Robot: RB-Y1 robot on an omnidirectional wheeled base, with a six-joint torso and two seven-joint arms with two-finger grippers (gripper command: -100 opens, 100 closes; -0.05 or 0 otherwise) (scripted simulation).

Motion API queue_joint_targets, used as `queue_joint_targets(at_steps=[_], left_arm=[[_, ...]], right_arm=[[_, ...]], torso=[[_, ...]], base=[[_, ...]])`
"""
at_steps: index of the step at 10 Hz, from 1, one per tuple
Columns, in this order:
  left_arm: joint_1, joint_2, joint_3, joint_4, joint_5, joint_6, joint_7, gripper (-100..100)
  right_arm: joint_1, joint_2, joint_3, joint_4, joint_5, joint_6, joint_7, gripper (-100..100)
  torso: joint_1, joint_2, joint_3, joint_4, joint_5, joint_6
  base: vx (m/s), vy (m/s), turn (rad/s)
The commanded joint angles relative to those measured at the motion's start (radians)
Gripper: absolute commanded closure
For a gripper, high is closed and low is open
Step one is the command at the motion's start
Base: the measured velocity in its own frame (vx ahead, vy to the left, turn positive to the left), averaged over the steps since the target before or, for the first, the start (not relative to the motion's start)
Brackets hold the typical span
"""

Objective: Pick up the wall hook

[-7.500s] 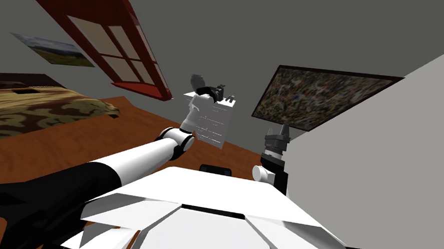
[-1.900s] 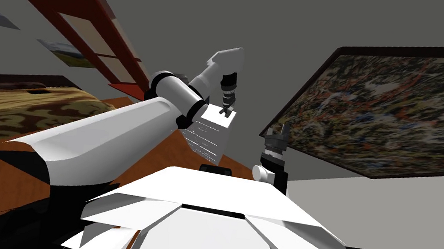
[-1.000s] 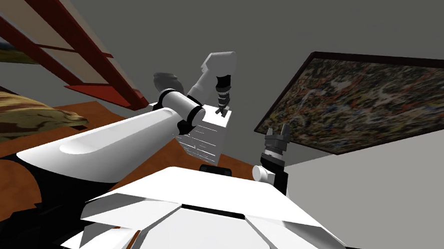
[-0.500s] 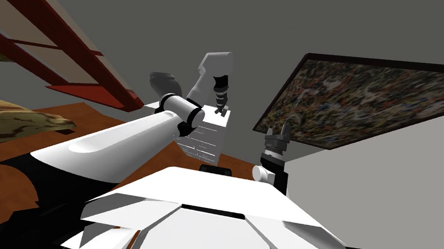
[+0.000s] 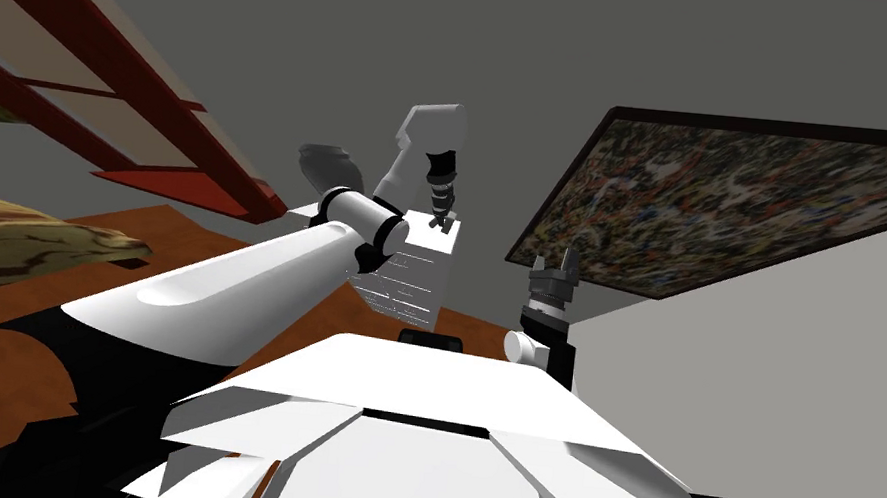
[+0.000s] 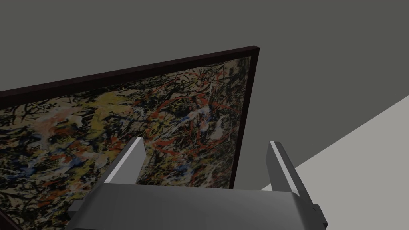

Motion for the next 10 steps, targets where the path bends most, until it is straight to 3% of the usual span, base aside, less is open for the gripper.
queue_joint_targets(at_steps=[1, 2, 4, 5, 6, 7, 8, 9, 10], left_arm=[[-0.031, 0.002, -0.033, 0.048, 0.040, -0.031, -0.022, 100], [-0.063, 0.005, -0.068, 0.078, 0.071, -0.057, -0.045, 100], [-0.063, 0.005, -0.070, 0.101, 0.092, -0.057, -0.045, 100], [-0.096, 0.009, -0.108, 0.139, 0.138, -0.084, -0.068, 100], [-0.096, 0.009, -0.108, 0.154, 0.144, -0.084, -0.068, 100], [-0.128, 0.012, -0.145, 0.197, 0.184, -0.111, -0.090, 100], [-0.128, 0.012, -0.145, 0.207, 0.195, -0.111, -0.090, 100], [-0.160, 0.015, -0.182, 0.241, 0.234, -0.138, -0.113, 100], [-0.160, 0.015, -0.182, 0.260, 0.247, -0.138, -0.113, 100]], right_arm=[[0.000, 0.000, 0.000, 0.000, 0.000, 0.000, 0.000, 0], [0.000, 0.000, 0.000, 0.000, 0.000, 0.000, 0.000, 0], [0.000, 0.000, 0.000, 0.000, 0.000, 0.000, 0.000, 0], [0.000, 0.000, 0.000, 0.000, 0.000, 0.000, 0.000, 0], [0.000, 0.000, 0.000, 0.000, 0.000, 0.000, 0.000, 0], [0.000, 0.000, 0.000, 0.000, 0.000, 0.000, 0.000, 0], [0.000, 0.000, 0.000, 0.000, 0.000, 0.000, 0.000, 0], [0.000, 0.000, 0.000, 0.000, 0.000, 0.000, 0.000, 0], [0.000, 0.000, 0.000, 0.000, 0.000, 0.000, 0.000, 0]], torso=[[0.000, 0.000, 0.000, 0.000, 0.000, 0.000], [-0.002, 0.000, 0.000, 0.000, 0.000, -0.001], [-0.004, 0.000, 0.000, 0.000, -0.001, 0.001], [-0.003, 0.000, 0.000, 0.000, -0.001, 0.002], [-0.003, 0.001, 0.001, 0.001, -0.001, 0.001], [-0.003, 0.001, 0.001, 0.001, -0.001, 0.001], [-0.002, 0.000, 0.001, 0.001, -0.001, 0.000], [-0.003, 0.000, 0.000, 0.001, -0.001, 0.001], [-0.003, 0.001, 0.001, 0.001, -0.001, 0.000]], base=[[0.001, -0.037, 0.218], [0.011, -0.075, 0.340], [0.010, -0.044, 0.059], [-0.004, -0.028, 0.168], [0.000, -0.035, 0.122], [0.006, -0.040, 0.239], [0.011, -0.045, 0.108], [0.001, -0.047, 0.182], [-0.002, -0.044, 0.102]])
